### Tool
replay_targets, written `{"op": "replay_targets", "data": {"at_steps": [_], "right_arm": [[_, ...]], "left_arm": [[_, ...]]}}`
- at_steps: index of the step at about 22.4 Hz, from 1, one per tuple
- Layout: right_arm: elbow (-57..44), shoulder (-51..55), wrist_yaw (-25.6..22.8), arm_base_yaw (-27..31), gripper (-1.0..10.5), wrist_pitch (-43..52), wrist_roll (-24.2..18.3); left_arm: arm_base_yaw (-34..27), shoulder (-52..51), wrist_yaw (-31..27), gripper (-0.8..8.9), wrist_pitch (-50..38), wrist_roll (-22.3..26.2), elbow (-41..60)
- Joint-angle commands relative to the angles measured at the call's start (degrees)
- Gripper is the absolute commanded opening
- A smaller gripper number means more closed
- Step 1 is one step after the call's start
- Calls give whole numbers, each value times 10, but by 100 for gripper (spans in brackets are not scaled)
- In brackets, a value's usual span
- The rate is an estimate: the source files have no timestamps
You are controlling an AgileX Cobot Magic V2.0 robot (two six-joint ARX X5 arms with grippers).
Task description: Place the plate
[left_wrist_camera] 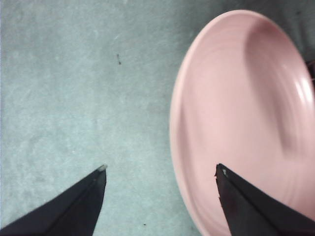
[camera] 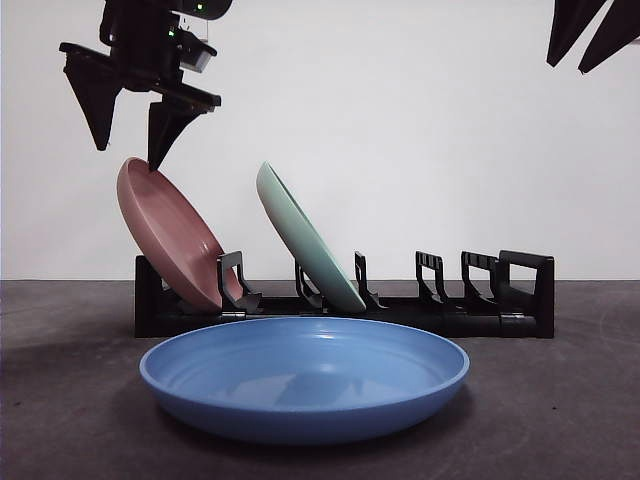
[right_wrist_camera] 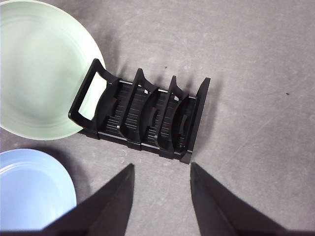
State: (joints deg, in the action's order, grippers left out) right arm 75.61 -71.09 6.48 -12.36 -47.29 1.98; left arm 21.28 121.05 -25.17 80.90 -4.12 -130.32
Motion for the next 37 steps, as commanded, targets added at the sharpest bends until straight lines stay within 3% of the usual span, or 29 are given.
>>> {"op": "replay_targets", "data": {"at_steps": [1, 6, 9, 10, 25, 27, 37], "right_arm": [[13, -6, 2, -3, 180, 5, 6], [13, -6, 2, -3, 180, 0, 6], [13, -6, 2, -3, 180, 0, 6], [13, -6, 2, -3, 180, 0, 6], [13, -6, 2, -3, 180, -4, 2], [13, -6, 2, -3, 180, -4, 2], [13, -6, 2, -3, 180, -9, 2]], "left_arm": [[3, 29, -3, 344, 3, 0, -18], [5, 39, -3, 311, -8, -13, -18], [5, 39, -3, 27, -7, -13, -19], [7, 39, -3, 8, -8, -13, -19], [24, 32, -4, 8, 17, -10, -138], [23, 19, -27, 8, 18, -8, -139], [-18, -65, -33, 8, 28, -6, -138]]}}
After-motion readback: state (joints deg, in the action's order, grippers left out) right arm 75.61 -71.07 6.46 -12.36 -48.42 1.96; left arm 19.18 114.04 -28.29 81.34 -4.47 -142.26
